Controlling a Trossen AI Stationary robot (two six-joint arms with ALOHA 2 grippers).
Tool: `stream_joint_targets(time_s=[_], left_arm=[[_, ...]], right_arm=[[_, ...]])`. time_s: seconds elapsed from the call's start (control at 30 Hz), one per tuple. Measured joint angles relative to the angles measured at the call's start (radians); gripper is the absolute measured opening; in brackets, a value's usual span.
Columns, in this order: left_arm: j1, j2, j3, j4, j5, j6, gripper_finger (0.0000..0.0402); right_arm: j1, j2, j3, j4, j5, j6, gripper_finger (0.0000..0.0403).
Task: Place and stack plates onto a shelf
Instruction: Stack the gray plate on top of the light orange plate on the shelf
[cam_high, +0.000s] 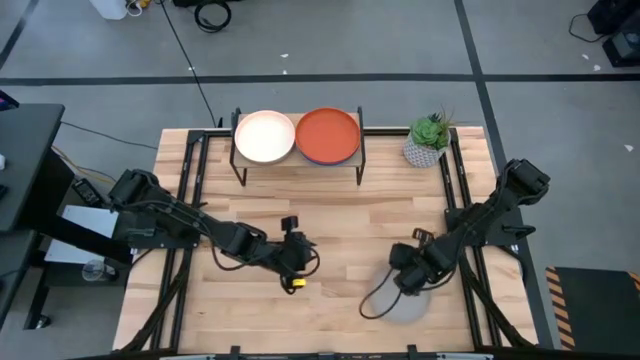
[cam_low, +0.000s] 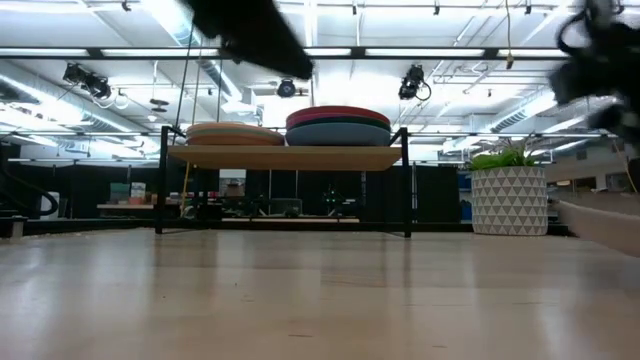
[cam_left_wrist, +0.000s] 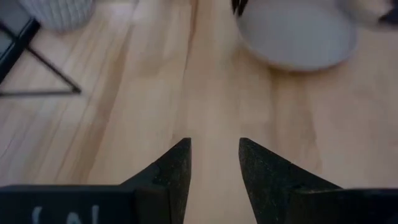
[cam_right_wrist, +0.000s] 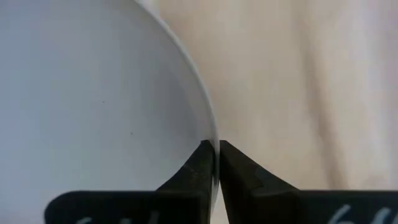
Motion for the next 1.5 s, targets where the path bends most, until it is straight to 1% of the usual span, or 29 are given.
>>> stream_joint_targets(time_s=[0.03,0.1,0.2,0.33,0.47,0.53,0.67,0.8,0.97,1.07,1.17,1.27,1.4,1.5], left_arm=[[0.009,0.007,-0.002,-0.007,0.000,0.000,0.0144],[0.030,0.031,-0.002,0.028,0.003,-0.001,0.0148],[0.063,0.061,-0.002,0.053,0.009,-0.016,0.0165],[0.115,0.094,-0.003,0.122,0.065,-0.034,0.0207],[0.158,0.096,-0.002,0.199,0.144,-0.052,0.0247],[0.172,0.096,-0.001,0.221,0.159,-0.057,0.0258],[0.191,0.106,-0.001,0.242,0.160,-0.079,0.0262],[0.205,0.123,0.001,0.271,0.149,-0.084,0.0257],[0.234,0.133,-0.001,0.264,0.133,-0.076,0.0249],[0.254,0.133,-0.001,0.254,0.131,-0.051,0.0244],[0.274,0.133,0.000,0.218,0.133,-0.043,0.0231],[0.297,0.132,0.000,0.196,0.154,-0.044,0.0204],[0.323,0.132,0.000,0.188,0.237,-0.077,0.0156],[0.336,0.132,0.000,0.181,0.281,-0.088,0.0120]], right_arm=[[-0.012,-0.005,0.012,-0.006,0.040,0.001,0.0023],[-0.032,-0.022,0.027,0.001,0.104,-0.001,0.0016],[-0.077,-0.058,0.041,0.013,0.152,-0.027,0.0014],[-0.156,-0.106,0.056,0.014,0.162,-0.032,0.0015],[-0.222,-0.144,0.058,0.030,0.164,-0.074,0.0015],[-0.251,-0.154,0.058,0.035,0.175,-0.092,0.0015],[-0.304,-0.163,0.058,0.071,0.206,-0.136,0.0015],[-0.347,-0.163,0.058,0.128,0.241,-0.199,0.0015],[-0.379,-0.163,0.058,0.220,0.275,-0.274,0.0015],[-0.392,-0.163,0.058,0.252,0.288,-0.309,0.0015],[-0.397,-0.162,0.057,0.271,0.308,-0.330,0.0015],[-0.406,-0.162,0.057,0.290,0.319,-0.340,0.0015],[-0.414,-0.162,0.057,0.293,0.354,-0.358,0.0016],[-0.414,-0.162,0.057,0.312,0.355,-0.384,0.0017]])
